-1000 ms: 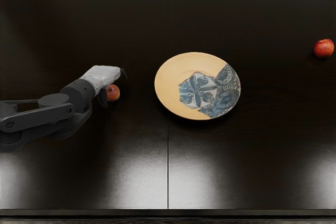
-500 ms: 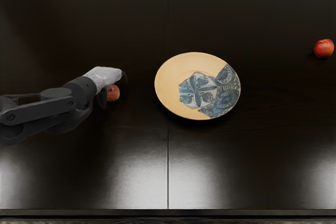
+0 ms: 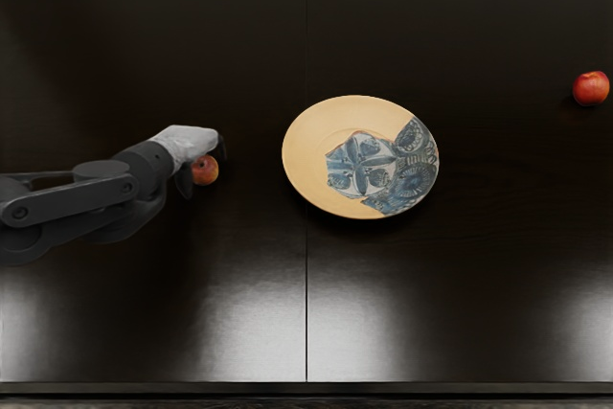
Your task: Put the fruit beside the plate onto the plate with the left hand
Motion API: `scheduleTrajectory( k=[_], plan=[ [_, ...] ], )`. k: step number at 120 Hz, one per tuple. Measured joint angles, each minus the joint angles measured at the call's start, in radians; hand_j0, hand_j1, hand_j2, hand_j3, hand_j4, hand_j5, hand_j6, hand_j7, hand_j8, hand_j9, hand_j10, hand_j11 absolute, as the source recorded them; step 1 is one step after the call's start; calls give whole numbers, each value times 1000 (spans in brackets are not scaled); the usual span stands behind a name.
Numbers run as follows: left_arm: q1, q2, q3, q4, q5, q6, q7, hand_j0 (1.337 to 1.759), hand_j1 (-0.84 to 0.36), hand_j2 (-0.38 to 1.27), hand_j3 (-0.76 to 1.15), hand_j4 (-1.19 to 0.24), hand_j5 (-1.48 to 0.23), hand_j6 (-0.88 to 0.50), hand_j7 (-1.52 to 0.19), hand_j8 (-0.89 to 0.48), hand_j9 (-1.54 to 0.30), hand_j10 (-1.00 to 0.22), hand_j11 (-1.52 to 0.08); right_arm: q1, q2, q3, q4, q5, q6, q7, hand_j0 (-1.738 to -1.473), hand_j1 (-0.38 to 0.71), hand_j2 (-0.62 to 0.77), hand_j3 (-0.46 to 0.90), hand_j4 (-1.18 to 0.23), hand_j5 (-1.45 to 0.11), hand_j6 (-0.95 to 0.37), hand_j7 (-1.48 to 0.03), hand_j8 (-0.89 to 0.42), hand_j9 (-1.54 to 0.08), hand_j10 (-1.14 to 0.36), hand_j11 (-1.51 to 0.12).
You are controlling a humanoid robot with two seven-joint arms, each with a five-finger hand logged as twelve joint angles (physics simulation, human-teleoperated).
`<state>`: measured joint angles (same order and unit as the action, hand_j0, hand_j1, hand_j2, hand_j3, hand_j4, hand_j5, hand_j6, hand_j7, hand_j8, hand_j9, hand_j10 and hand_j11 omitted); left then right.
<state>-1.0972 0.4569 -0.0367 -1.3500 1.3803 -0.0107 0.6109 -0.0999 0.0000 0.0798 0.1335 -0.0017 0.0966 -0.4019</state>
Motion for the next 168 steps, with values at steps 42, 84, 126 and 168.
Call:
scheduleTrajectory(
  k=[42, 84, 126, 168],
  plan=[
    [7, 0, 4, 0, 1, 0, 0, 1658, -260, 108, 0, -521, -656, -476, -665, -519, -665, -516, -665, 0, 0, 0, 0, 0, 0, 0, -1658, -349, 0, 0, 0, 0, 0, 0, 0, 0, 0, 0],
    [4, -11, 5, 12, 2, -3, 0, 1641, -307, 190, 43, -706, -889, -442, -909, -471, -922, -687, -922, 0, 0, 0, 0, 0, 0, 0, -1658, -349, 0, 0, 0, 0, 0, 0, 0, 0, 0, 0],
    [-130, -10, -12, 5, -86, -50, 0, 1648, -322, 302, -35, -722, -993, -432, -984, -451, -1000, -745, -999, 0, 0, 0, 0, 0, 0, 0, -1658, -349, 0, 0, 0, 0, 0, 0, 0, 0, 0, 0],
    [-207, -101, -140, -6, -206, -158, 0, 1652, -285, 235, -6, -747, -1008, -443, -989, -462, -1004, -759, -1002, 0, 0, 0, 0, 0, 0, 0, -1658, -349, 0, 0, 0, 0, 0, 0, 0, 0, 0, 0]
  ],
)
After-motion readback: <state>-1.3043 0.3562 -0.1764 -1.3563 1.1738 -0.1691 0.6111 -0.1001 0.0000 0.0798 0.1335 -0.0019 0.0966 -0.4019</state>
